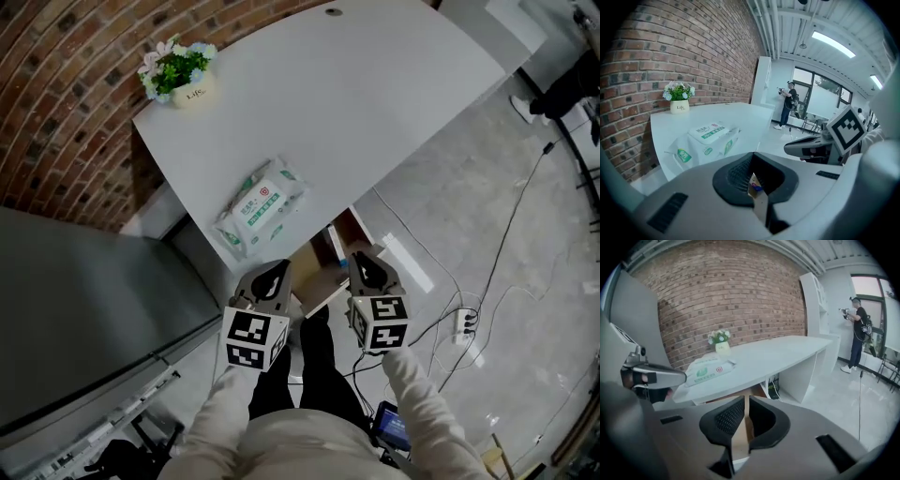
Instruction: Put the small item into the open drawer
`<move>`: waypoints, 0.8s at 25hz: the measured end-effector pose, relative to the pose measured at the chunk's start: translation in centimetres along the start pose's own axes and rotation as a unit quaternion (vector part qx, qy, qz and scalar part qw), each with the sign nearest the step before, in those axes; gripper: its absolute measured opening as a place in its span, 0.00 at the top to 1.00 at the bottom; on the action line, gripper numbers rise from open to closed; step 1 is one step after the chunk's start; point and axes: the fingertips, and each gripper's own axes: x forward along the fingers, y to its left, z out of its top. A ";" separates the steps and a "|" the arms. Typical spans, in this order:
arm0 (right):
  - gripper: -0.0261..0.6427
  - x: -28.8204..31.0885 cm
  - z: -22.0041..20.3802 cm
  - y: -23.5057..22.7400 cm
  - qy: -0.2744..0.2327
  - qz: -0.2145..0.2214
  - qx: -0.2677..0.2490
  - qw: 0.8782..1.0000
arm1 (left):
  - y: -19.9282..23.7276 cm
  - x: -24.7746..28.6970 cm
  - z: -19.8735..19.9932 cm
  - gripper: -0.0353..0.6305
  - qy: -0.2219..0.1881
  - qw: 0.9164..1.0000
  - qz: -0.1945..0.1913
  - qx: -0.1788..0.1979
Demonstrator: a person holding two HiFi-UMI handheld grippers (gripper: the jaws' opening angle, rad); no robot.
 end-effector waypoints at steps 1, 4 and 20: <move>0.88 -0.9 0.5 0.1 -0.009 -0.004 0.005 1.000 | -0.1 -0.2 0.2 0.92 -0.001 1.000 -0.005 0.004; 0.89 -3.3 1.9 0.6 -0.035 -0.009 0.018 0.999 | -0.5 -0.6 0.6 0.92 -0.003 1.000 -0.018 0.017; 0.92 -12.5 5.3 5.0 -0.120 -0.029 0.024 0.992 | -1.0 -3.5 2.6 0.92 -0.030 0.997 -0.058 0.051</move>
